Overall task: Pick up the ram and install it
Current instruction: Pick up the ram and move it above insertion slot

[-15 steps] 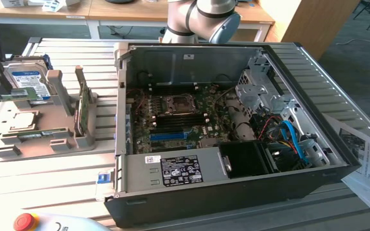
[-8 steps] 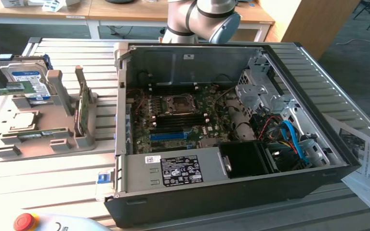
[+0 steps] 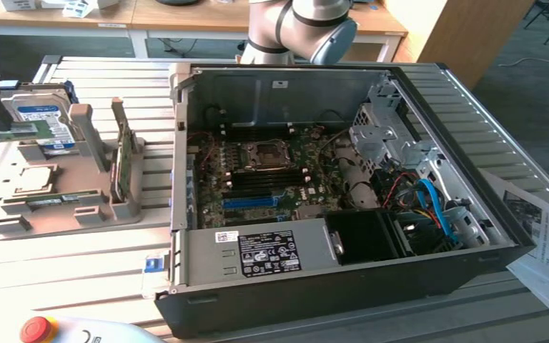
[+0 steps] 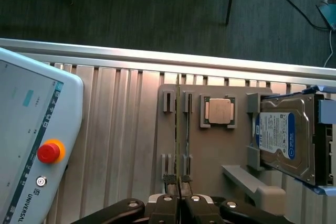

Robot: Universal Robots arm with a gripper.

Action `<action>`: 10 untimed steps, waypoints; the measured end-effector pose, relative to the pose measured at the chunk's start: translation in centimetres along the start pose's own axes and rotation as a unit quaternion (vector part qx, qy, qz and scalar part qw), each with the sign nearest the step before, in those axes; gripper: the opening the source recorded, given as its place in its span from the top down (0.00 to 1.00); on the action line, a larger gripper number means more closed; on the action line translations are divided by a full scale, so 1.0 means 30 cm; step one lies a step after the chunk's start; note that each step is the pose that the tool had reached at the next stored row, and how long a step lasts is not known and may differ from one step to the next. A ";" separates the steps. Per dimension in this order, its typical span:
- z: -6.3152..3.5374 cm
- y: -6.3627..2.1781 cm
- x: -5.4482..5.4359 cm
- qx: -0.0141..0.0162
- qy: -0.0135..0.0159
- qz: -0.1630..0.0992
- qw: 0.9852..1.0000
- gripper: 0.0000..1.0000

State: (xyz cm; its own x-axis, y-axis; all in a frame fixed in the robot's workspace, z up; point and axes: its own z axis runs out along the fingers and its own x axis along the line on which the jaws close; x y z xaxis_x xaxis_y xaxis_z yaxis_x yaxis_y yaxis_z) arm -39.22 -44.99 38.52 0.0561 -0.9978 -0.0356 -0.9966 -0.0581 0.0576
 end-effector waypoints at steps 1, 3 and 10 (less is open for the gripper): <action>0.000 -0.003 0.001 0.000 0.000 0.000 1.000 0.88; -0.001 -0.011 0.003 -0.001 0.000 0.000 1.000 0.88; -0.003 -0.042 0.010 -0.004 0.000 0.000 1.000 0.88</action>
State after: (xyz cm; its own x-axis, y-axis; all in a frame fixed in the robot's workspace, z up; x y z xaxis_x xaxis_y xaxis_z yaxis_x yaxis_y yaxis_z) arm -37.95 -45.23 38.53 0.0557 -0.9978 -0.0361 -0.9962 -0.0579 0.0656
